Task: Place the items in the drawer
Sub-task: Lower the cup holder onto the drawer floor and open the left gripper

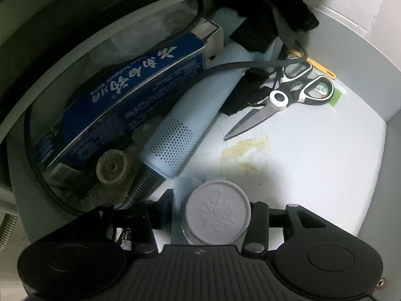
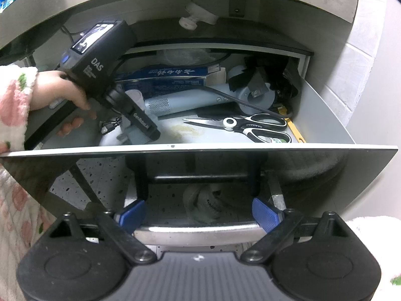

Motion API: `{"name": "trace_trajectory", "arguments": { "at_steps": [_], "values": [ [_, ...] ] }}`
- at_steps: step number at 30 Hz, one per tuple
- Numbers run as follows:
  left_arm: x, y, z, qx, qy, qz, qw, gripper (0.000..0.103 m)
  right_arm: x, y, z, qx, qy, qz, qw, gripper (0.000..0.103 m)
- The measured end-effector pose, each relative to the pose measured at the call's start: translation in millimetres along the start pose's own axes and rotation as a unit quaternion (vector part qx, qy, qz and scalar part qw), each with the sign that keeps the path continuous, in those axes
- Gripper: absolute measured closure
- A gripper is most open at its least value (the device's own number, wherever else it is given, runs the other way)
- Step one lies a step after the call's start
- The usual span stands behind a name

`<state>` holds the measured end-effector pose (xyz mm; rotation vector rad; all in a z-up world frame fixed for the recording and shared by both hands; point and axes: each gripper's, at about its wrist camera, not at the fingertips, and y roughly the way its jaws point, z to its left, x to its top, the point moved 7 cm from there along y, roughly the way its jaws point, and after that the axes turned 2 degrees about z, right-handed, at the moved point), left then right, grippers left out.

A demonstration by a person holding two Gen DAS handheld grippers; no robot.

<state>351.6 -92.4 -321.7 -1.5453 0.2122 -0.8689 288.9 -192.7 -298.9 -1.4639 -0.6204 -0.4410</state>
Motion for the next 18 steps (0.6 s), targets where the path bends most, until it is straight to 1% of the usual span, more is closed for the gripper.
{"name": "trace_trajectory", "arguments": {
  "at_steps": [4,6,11,15,18],
  "values": [
    [-1.5,-3.4,1.2,0.000,0.000,0.003,1.0000,0.059,-0.1,0.3,-1.1,0.001,-0.002,0.000,1.000,0.011],
    [-4.2,-2.5,2.3,-0.003,-0.002,0.006,1.0000,0.057,0.1,0.3,-1.1,0.001,-0.002,0.000,1.000,0.011],
    [-6.4,-14.6,2.2,0.005,0.012,-0.004,0.9999,0.046,0.2,-0.2,-0.4,0.000,0.000,0.000,1.000,0.011],
    [-6.0,-29.0,1.1,0.005,0.010,-0.014,0.9998,0.042,0.1,0.1,-0.9,0.000,0.000,0.000,1.000,0.011],
    [-7.3,-40.7,-1.5,0.006,0.017,-0.021,0.9996,0.035,-0.1,0.4,-1.4,0.001,-0.001,0.000,1.000,0.011]
  ]
}}
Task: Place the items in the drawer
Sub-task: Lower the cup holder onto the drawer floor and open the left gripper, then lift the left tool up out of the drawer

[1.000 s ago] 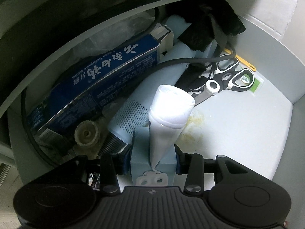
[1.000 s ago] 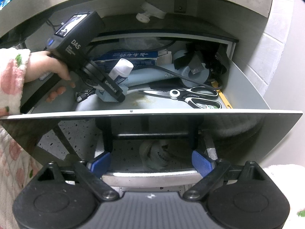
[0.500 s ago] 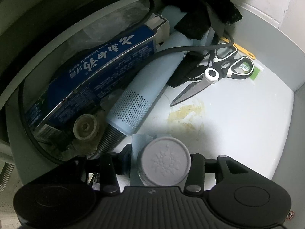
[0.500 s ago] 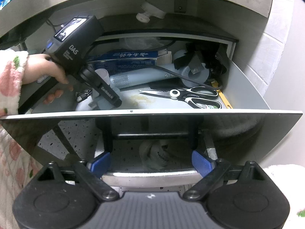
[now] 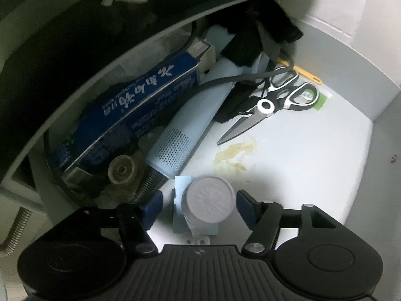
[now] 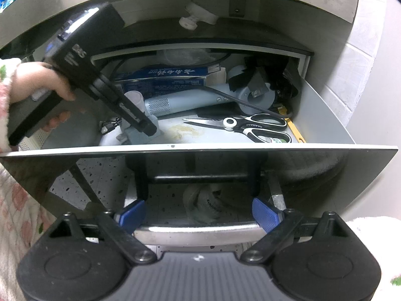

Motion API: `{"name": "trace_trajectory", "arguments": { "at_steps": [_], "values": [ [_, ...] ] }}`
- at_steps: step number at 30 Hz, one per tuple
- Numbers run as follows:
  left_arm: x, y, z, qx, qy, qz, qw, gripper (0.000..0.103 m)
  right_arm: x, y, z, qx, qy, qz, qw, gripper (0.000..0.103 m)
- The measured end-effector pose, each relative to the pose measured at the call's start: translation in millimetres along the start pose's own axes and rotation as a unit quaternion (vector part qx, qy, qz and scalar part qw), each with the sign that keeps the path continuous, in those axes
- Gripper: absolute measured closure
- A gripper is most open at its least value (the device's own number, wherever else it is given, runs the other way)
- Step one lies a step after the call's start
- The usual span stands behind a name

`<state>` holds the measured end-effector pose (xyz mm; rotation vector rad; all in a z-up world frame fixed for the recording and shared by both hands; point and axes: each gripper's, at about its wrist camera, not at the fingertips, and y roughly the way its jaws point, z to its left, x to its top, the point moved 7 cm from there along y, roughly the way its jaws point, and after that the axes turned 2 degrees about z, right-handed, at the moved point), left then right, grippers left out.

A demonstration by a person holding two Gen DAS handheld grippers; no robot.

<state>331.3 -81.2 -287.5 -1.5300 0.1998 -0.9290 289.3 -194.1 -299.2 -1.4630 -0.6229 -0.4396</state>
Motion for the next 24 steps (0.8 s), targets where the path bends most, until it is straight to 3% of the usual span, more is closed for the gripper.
{"name": "trace_trajectory", "arguments": {
  "at_steps": [12,18,21,24],
  "values": [
    [-4.1,-73.0,-8.6,0.000,0.024,-0.072,0.9971,0.028,0.0,0.4,0.0,0.000,-0.001,0.001,1.000,0.011],
    [-8.2,-106.2,-11.4,-0.017,-0.016,-0.111,0.9936,0.025,-0.5,0.1,0.6,0.000,-0.002,0.000,1.000,0.011],
    [-10.4,-126.0,-10.9,-0.023,-0.043,-0.135,0.9896,0.025,-0.7,0.0,0.3,0.000,-0.002,0.000,1.000,0.011],
    [-15.1,-157.7,-10.0,-0.010,-0.074,-0.205,0.9758,0.020,-0.8,-0.2,0.0,0.000,-0.003,0.001,1.000,0.011]
  ]
}}
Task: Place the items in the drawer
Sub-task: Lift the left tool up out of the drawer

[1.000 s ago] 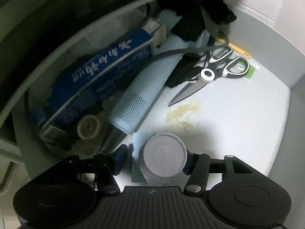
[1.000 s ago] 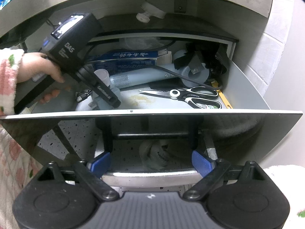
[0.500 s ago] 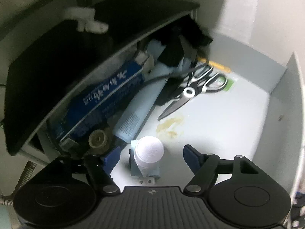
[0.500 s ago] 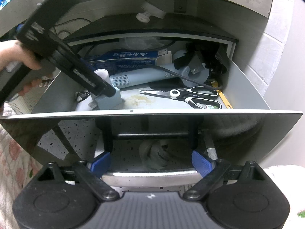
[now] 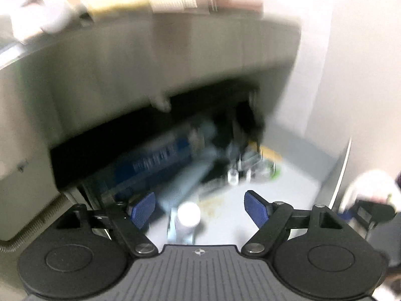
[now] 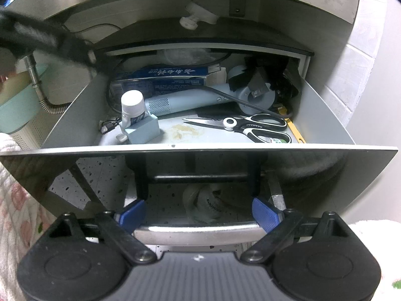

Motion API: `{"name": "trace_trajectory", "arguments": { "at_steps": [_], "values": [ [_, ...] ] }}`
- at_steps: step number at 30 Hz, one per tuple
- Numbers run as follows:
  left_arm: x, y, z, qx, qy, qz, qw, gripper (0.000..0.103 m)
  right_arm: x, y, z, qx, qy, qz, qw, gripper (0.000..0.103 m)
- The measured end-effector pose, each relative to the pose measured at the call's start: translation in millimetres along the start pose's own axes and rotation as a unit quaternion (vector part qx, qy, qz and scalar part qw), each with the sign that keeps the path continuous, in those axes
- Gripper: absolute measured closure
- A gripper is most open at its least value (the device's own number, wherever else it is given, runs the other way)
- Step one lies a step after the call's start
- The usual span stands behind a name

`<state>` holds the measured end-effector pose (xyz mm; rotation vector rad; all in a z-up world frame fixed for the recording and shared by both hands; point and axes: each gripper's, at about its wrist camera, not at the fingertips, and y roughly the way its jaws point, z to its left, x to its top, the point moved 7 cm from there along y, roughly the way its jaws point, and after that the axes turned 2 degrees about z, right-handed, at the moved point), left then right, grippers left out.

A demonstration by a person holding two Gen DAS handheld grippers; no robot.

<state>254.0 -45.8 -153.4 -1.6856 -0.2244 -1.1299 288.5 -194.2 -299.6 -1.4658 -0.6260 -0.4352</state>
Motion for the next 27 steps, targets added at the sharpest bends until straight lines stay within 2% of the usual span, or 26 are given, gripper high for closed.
{"name": "trace_trajectory", "arguments": {
  "at_steps": [1,5,8,12,15,17,27],
  "values": [
    [2.1,-7.6,-0.5,0.005,-0.008,-0.020,0.9998,0.013,0.0,-0.1,-0.1,0.000,0.000,0.000,1.000,0.011],
    [4.2,-37.4,-9.3,0.036,-0.012,-0.081,0.9960,0.011,0.3,-0.4,-0.2,0.000,0.000,0.001,1.000,0.011],
    [-1.9,-51.5,-15.7,0.045,-0.029,-0.100,0.9936,0.006,0.6,-0.4,-0.1,-0.001,0.000,0.001,1.000,0.011],
    [-16.0,-65.6,-24.7,0.056,-0.060,-0.117,0.9897,0.006,1.2,-0.3,0.0,-0.001,0.000,0.002,1.000,0.011],
    [-28.4,-71.4,-37.4,0.064,-0.075,-0.154,0.9832,0.006,1.2,-0.3,-0.1,-0.001,-0.001,0.002,1.000,0.011],
    [-37.3,-79.5,-46.4,0.076,-0.074,-0.171,0.9795,0.001,1.3,-0.3,0.1,-0.002,-0.001,0.002,1.000,0.011],
    [-90.0,-83.5,-70.8,0.078,-0.080,-0.147,0.9828,0.001,1.6,0.2,0.5,-0.005,-0.002,0.003,1.000,0.011]
  ]
}}
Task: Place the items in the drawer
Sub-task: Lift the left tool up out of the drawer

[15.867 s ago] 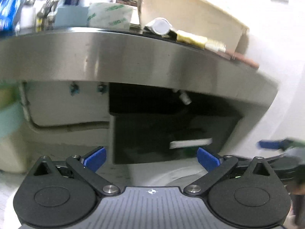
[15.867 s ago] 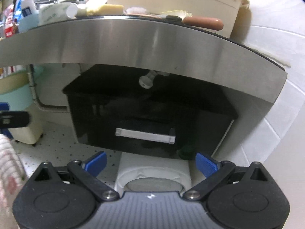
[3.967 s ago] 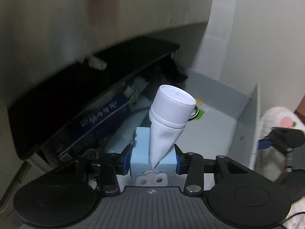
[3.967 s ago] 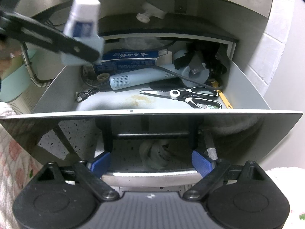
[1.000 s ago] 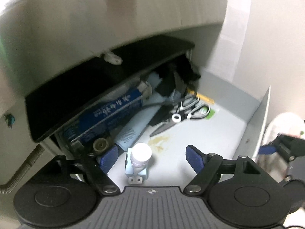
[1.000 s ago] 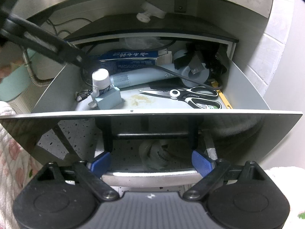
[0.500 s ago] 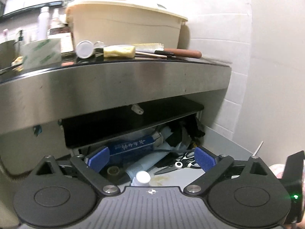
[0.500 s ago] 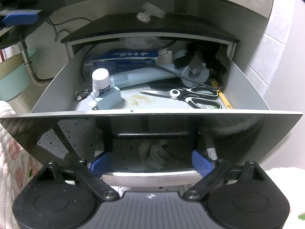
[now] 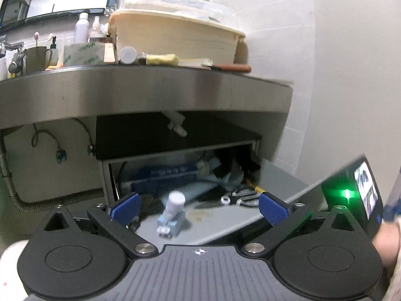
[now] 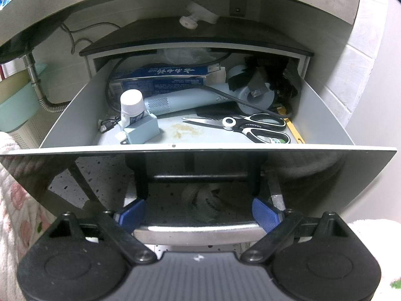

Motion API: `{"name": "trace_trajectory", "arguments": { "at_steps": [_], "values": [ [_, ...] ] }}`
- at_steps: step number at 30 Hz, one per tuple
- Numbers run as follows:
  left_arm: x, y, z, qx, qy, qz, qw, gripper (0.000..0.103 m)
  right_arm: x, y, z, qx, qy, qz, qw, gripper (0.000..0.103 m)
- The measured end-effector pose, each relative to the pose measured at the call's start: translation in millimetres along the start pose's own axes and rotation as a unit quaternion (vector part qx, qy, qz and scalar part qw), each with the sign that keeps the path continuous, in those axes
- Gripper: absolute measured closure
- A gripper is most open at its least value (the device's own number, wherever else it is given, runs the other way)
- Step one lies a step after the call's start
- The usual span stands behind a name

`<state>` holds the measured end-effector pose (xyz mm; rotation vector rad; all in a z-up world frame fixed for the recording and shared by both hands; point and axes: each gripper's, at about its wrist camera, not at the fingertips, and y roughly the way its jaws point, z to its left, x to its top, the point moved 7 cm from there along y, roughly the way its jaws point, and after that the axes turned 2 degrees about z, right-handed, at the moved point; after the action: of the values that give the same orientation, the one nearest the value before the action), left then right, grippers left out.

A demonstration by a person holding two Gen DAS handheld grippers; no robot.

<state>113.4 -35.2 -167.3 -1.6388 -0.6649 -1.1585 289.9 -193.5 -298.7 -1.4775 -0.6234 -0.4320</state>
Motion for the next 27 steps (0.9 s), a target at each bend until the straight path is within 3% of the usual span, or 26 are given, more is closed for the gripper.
{"name": "trace_trajectory", "arguments": {
  "at_steps": [8,16,25,27],
  "values": [
    [-23.8,-8.0,1.6,-0.019,-0.009,0.013,0.9997,0.001,-0.5,0.0,1.4,-0.005,-0.002,0.000,1.000,0.011],
    [-25.2,-20.1,7.6,-0.005,-0.029,-0.013,0.9995,0.001,-0.8,-0.4,2.7,-0.009,-0.003,0.000,1.000,0.011],
    [-27.4,-23.2,8.5,-0.034,-0.056,-0.010,0.9978,0.001,-1.9,-3.3,3.6,-0.014,-0.001,-0.003,1.000,0.011],
    [-26.7,-24.7,8.1,-0.025,-0.052,-0.015,0.9982,0.001,-1.6,-6.3,2.4,-0.012,0.006,-0.006,1.000,0.011]
  ]
}}
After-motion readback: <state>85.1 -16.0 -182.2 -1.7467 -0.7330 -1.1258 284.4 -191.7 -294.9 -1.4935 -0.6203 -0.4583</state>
